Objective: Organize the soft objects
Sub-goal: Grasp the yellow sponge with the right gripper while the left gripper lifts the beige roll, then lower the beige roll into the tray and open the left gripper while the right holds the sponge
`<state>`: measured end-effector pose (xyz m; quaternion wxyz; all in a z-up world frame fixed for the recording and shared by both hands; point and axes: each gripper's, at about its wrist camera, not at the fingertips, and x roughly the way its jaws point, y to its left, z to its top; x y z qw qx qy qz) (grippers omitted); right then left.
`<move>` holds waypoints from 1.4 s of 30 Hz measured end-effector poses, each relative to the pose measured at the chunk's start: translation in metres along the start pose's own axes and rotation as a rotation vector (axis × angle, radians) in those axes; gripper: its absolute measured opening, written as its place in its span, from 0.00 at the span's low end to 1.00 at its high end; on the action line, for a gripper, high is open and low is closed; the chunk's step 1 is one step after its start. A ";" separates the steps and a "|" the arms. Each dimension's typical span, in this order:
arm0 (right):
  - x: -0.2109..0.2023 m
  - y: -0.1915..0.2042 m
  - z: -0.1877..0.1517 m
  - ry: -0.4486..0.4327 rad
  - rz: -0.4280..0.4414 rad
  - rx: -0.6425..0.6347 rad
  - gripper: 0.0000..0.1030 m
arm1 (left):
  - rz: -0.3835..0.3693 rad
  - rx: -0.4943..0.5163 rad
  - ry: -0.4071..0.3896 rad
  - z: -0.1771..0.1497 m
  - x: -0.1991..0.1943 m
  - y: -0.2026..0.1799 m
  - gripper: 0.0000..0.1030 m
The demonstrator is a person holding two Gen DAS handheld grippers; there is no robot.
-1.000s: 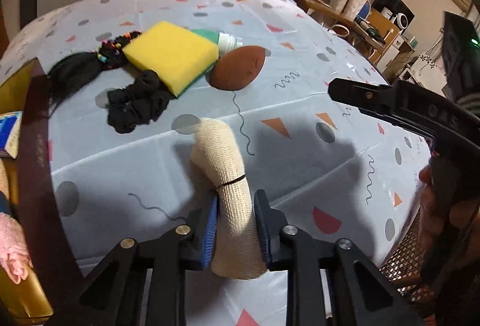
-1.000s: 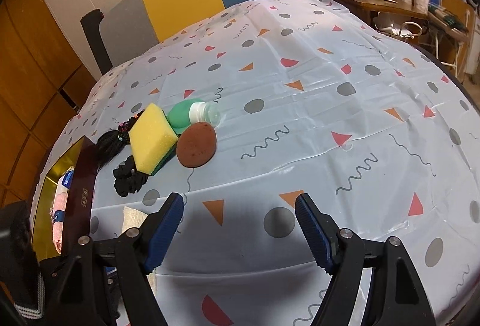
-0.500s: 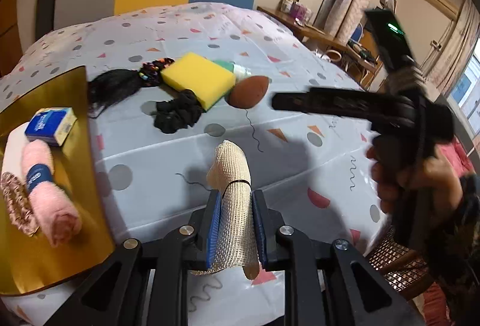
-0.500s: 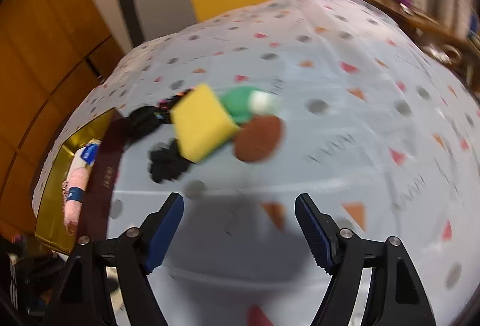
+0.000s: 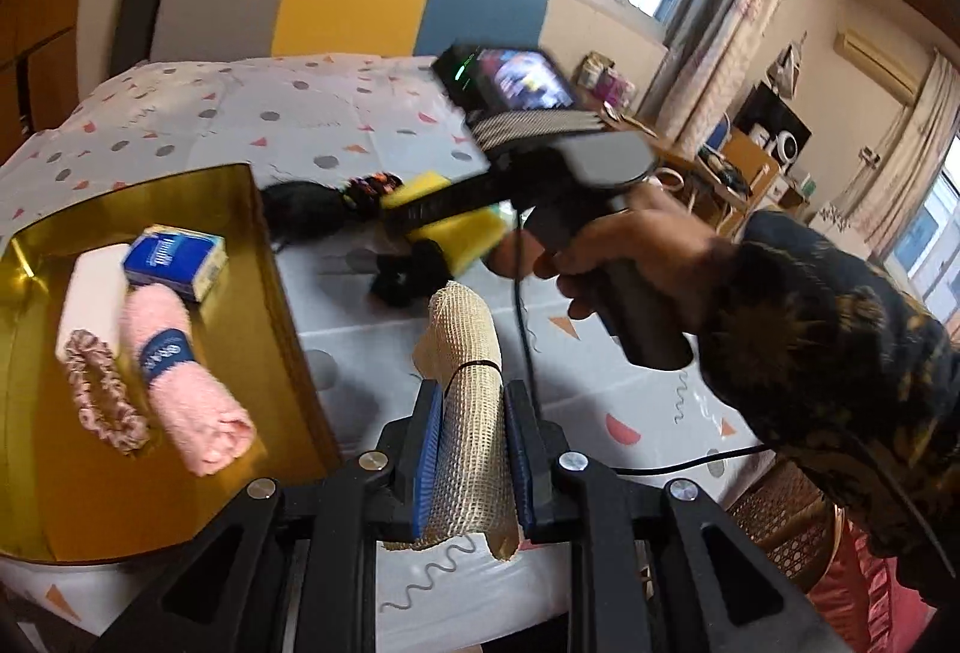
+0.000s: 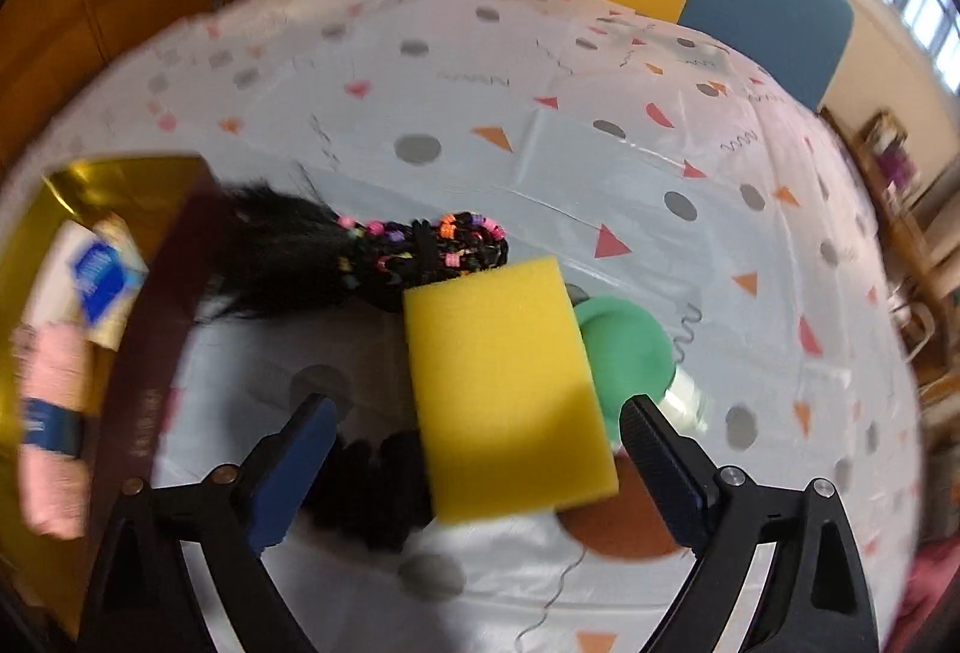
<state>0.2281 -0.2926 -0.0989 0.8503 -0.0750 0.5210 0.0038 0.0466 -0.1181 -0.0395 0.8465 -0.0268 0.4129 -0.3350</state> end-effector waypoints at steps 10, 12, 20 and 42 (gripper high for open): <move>0.018 0.004 0.000 0.033 -0.080 -0.032 0.57 | 0.063 -0.110 -0.036 -0.001 -0.030 0.046 0.19; 0.011 0.002 -0.001 0.011 -0.074 -0.016 0.57 | 0.092 -0.136 -0.055 -0.001 -0.040 0.060 0.19; -0.037 -0.010 0.000 -0.153 -0.052 0.077 0.58 | 0.357 -0.208 -0.116 0.004 -0.073 0.137 0.19; -0.099 0.011 -0.112 -0.180 0.165 0.160 0.58 | 0.508 -0.228 -0.107 -0.003 -0.084 0.181 0.19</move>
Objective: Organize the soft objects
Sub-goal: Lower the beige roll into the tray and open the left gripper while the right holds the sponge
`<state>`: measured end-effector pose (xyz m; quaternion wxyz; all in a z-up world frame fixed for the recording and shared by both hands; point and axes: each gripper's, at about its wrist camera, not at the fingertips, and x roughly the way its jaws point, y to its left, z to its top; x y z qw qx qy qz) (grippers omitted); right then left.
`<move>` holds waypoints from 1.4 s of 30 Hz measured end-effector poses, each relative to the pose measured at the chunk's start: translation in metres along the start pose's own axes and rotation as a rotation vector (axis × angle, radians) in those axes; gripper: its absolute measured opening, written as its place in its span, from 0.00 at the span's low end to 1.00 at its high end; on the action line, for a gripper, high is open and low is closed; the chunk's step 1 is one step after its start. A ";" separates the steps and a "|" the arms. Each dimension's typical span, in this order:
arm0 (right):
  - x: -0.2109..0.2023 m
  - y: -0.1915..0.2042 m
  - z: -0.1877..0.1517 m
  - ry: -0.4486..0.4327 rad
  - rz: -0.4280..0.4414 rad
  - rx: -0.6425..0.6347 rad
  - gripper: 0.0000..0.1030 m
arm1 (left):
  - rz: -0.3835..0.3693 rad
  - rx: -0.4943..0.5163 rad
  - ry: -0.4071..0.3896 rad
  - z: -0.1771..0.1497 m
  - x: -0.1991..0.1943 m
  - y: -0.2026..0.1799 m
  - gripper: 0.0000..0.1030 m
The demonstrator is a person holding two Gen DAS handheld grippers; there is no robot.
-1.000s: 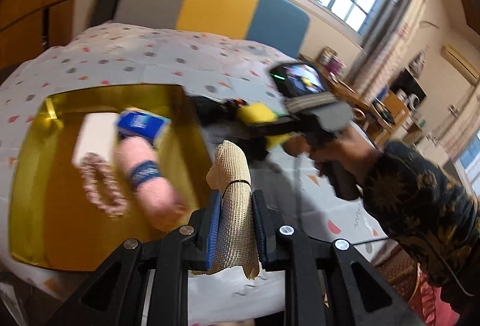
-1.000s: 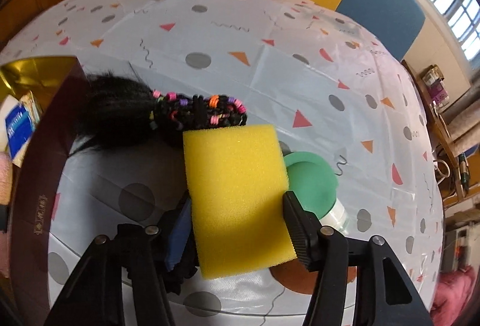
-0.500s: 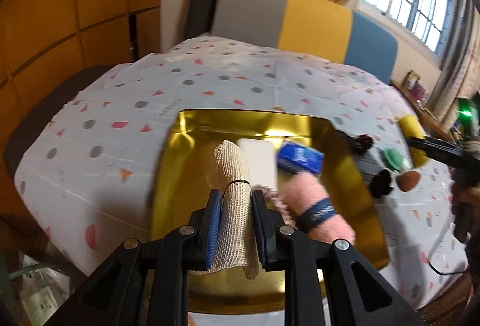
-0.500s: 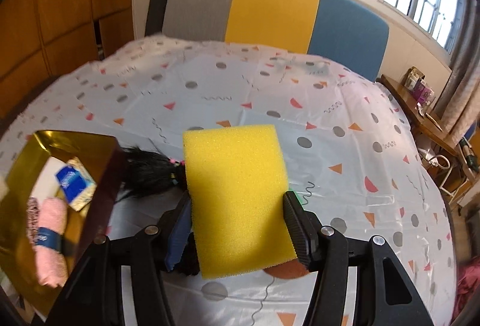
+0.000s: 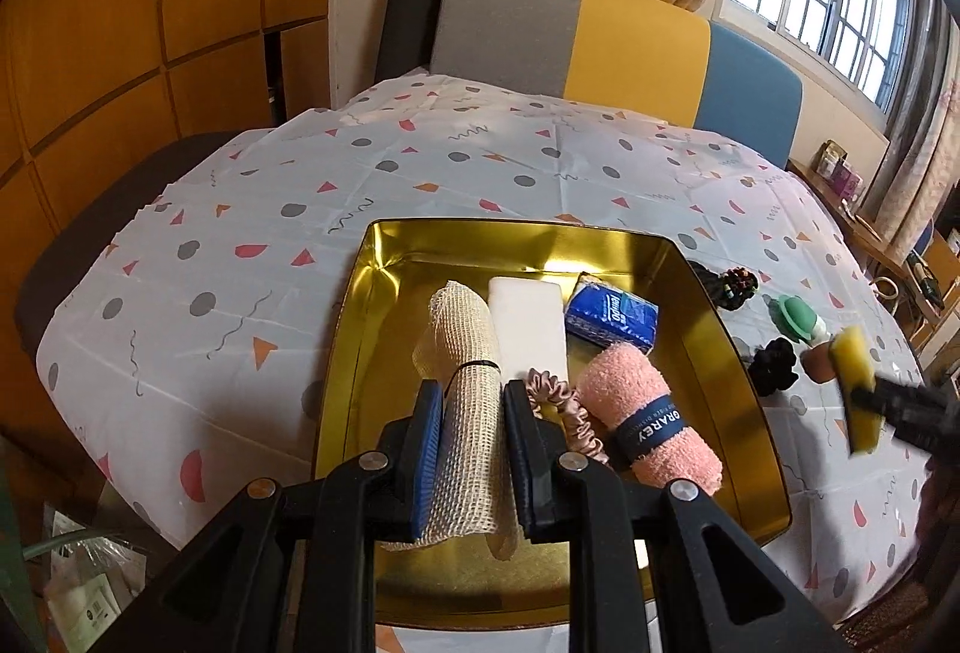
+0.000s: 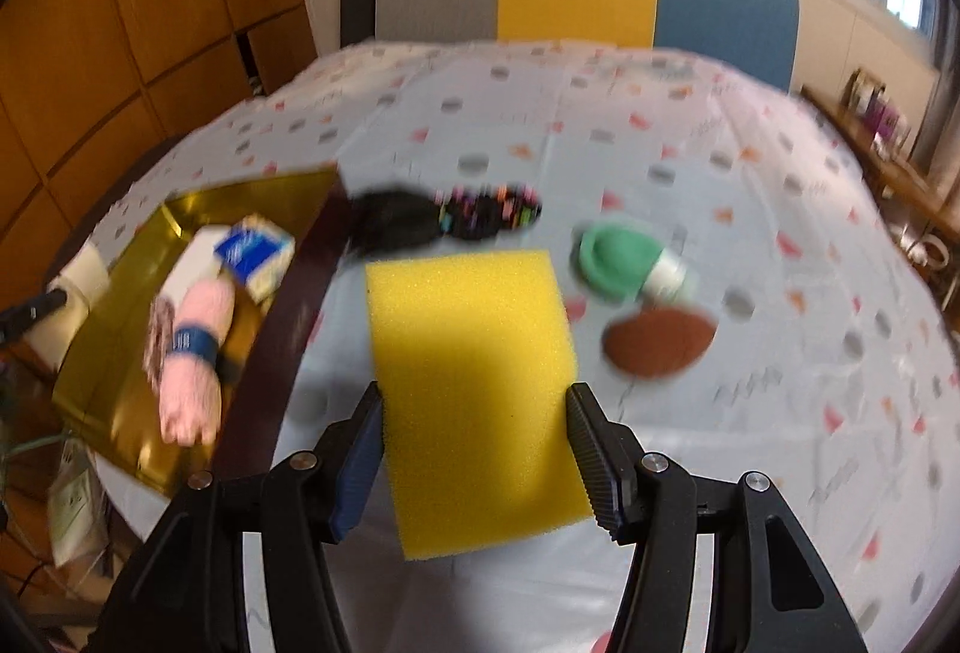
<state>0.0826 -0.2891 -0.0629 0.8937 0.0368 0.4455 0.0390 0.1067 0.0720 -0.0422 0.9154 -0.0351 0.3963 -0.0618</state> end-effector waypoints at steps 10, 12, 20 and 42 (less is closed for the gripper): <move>0.031 -0.006 -0.045 0.103 0.004 0.042 0.58 | -0.011 0.001 0.028 -0.009 0.002 0.000 0.19; 0.032 -0.006 -0.044 0.101 0.000 0.046 0.58 | -0.004 0.000 0.039 -0.010 0.005 0.003 0.19; 0.032 -0.005 -0.045 0.091 0.002 0.046 0.58 | -0.023 -0.052 0.110 0.006 0.033 0.030 0.19; 0.035 -0.003 -0.048 0.093 -0.009 0.030 0.58 | 0.083 -0.025 0.136 0.029 0.077 0.026 0.43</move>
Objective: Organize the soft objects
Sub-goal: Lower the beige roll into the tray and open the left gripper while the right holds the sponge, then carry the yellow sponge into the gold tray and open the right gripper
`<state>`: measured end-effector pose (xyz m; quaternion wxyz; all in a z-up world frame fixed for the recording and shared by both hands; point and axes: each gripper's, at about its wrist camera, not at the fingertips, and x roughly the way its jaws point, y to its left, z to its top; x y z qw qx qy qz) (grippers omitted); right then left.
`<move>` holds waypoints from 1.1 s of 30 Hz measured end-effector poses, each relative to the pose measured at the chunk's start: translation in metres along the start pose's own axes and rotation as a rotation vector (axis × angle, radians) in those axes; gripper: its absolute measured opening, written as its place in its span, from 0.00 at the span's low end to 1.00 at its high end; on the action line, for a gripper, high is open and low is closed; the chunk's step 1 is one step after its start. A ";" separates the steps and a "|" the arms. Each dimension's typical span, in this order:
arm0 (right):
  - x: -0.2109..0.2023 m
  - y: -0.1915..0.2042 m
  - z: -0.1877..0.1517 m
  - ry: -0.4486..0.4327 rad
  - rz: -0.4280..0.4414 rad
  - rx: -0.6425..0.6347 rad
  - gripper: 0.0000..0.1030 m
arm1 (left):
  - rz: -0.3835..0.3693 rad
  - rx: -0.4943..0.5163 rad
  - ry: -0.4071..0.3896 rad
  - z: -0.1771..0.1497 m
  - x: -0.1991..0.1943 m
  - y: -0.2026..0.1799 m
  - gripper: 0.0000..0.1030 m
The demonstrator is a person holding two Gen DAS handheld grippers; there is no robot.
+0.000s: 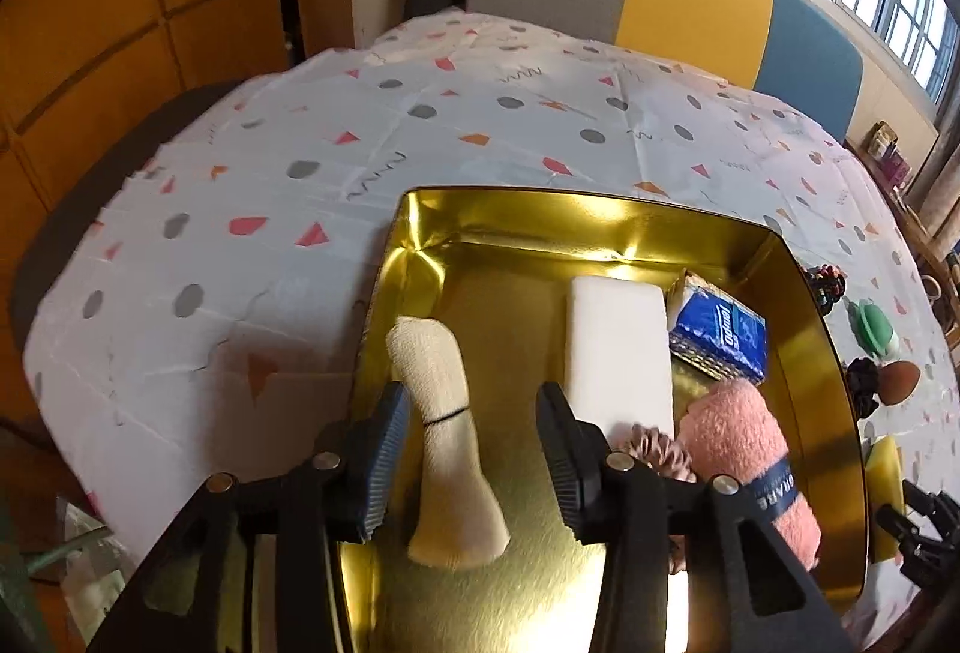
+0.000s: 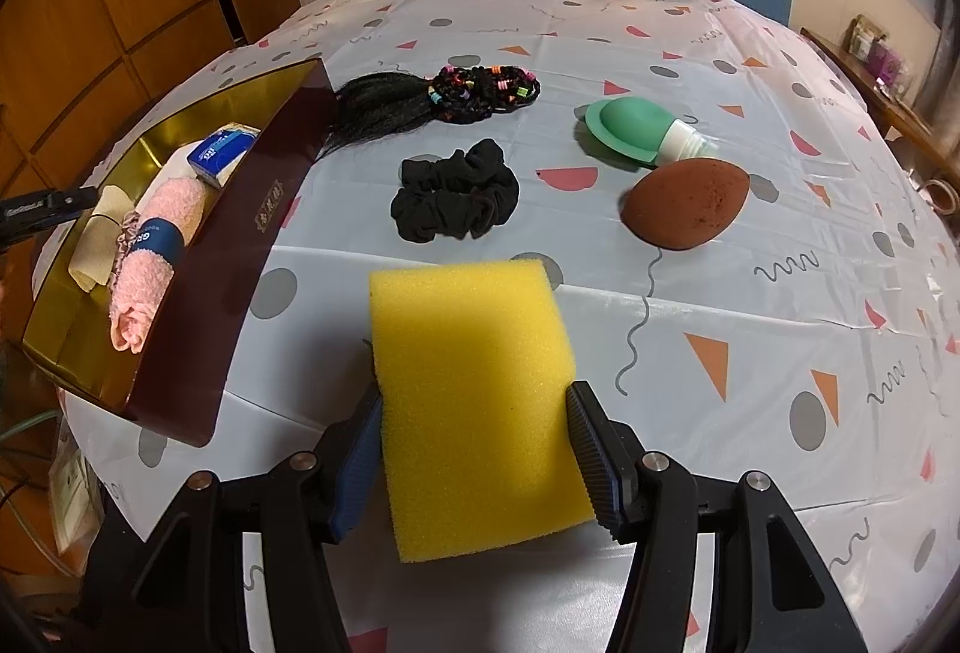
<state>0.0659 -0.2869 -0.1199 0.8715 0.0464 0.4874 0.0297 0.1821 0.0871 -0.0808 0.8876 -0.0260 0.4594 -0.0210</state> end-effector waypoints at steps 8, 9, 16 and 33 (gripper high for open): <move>0.000 0.001 0.000 -0.005 -0.012 -0.007 0.58 | -0.010 -0.002 -0.086 -0.032 -0.053 -0.011 0.44; 0.000 0.001 0.000 -0.005 -0.012 -0.007 0.58 | -0.012 -0.001 -0.094 -0.036 -0.058 -0.013 0.44; 0.000 0.003 -0.002 -0.010 -0.019 -0.013 0.58 | -0.059 -0.015 -0.102 -0.062 -0.083 -0.024 0.44; -0.006 -0.002 0.002 -0.013 -0.018 0.019 0.57 | -0.072 -0.038 -0.066 -0.087 -0.087 -0.022 0.44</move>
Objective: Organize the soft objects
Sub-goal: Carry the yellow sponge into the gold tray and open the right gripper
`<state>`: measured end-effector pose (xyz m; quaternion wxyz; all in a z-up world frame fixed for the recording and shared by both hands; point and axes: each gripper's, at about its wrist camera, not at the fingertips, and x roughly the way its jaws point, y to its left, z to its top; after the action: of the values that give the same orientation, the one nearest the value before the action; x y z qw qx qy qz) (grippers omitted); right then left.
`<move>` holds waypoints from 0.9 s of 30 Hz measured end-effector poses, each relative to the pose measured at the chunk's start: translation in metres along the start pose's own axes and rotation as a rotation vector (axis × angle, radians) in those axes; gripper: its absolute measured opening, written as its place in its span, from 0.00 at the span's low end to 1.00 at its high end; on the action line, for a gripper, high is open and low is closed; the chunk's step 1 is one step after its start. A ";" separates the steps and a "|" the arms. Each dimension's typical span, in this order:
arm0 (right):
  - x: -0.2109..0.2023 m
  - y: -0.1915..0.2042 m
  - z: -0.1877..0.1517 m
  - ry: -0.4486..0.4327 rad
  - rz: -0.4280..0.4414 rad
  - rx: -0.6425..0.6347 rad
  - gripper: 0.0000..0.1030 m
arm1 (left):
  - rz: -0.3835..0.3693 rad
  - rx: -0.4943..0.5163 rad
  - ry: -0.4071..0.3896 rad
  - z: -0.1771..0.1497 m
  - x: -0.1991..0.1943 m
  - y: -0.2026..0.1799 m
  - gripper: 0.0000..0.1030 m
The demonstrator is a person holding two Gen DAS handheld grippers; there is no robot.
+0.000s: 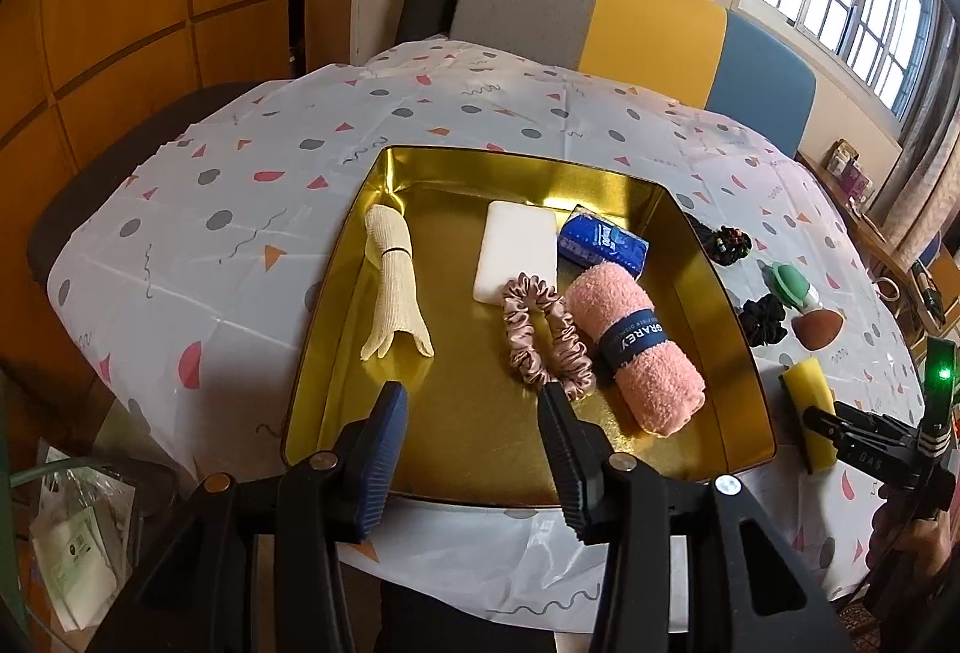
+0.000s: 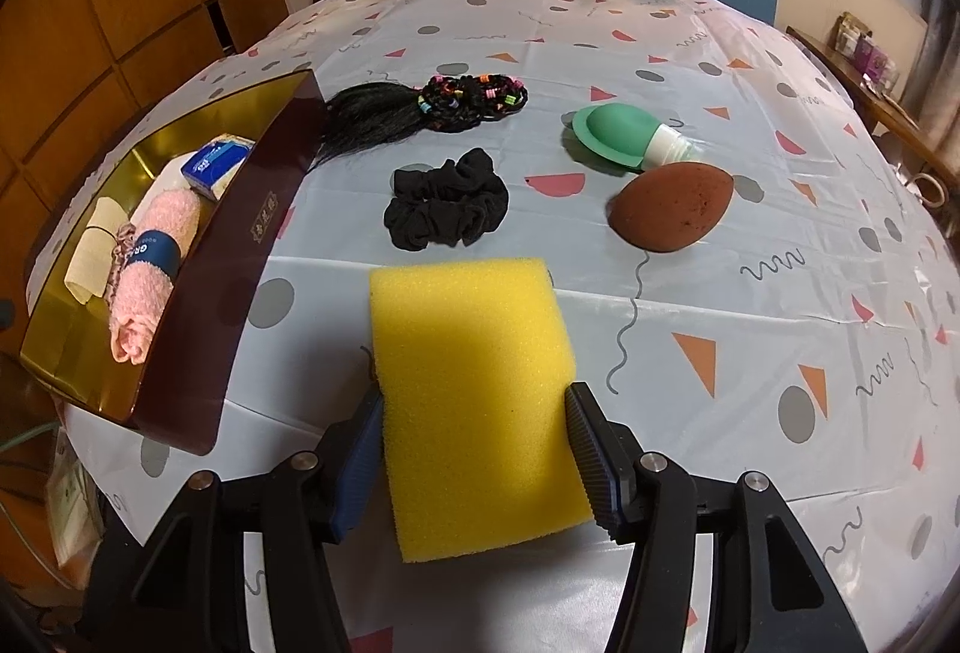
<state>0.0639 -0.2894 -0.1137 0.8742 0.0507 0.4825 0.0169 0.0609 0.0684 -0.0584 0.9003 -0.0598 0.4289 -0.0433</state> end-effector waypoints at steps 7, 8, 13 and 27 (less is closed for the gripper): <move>-0.016 0.005 0.009 -0.035 0.048 0.029 0.57 | 0.001 -0.021 -0.013 -0.001 -0.006 0.008 0.44; -0.022 0.008 0.013 -0.050 0.064 0.027 0.57 | 0.002 -0.028 -0.017 0.000 -0.007 0.011 0.44; -0.050 0.043 0.036 -0.110 0.210 -0.014 0.57 | 0.021 -0.072 -0.038 0.004 -0.014 0.028 0.44; 0.010 0.247 0.058 0.181 0.543 -0.375 0.57 | 0.062 -0.149 -0.057 0.002 -0.023 0.065 0.44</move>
<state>0.1230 -0.0473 -0.0656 0.7855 0.0139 0.5155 0.3421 0.0501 0.1358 -0.0486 0.9061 -0.1144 0.4068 0.0186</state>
